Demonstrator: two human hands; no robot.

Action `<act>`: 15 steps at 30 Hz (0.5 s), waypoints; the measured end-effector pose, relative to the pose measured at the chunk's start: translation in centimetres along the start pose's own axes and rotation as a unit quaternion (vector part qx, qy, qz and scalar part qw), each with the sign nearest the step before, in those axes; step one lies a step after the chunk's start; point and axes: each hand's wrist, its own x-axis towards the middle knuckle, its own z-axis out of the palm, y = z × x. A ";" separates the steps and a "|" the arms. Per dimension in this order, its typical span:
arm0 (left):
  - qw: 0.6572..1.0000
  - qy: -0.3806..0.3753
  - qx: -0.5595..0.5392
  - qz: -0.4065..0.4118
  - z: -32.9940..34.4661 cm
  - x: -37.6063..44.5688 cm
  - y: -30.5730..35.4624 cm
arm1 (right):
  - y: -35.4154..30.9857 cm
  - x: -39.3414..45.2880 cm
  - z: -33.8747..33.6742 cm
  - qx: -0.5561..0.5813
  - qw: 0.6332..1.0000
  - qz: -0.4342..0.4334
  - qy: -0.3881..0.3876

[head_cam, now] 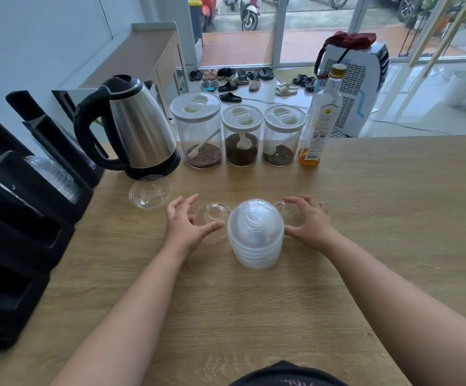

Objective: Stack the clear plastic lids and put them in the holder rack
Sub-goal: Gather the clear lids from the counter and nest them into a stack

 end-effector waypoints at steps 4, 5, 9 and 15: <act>0.998 -0.014 0.052 0.041 0.2 0.6 -0.1 | 0.7 0.1 0.2 0.007 1.000 0.013 0.015; 0.996 -0.019 0.071 0.049 0.2 0.8 -0.2 | 1.0 0.2 0.3 0.005 1.000 0.016 0.013; 0.992 -0.024 0.106 0.061 0.6 0.9 -0.4 | 1.4 0.1 -0.1 0.004 1.000 0.020 0.008; 0.986 -0.048 0.148 0.060 0.6 0.8 -0.9 | -2.1 -0.9 -5.1 0.187 0.974 -0.076 0.101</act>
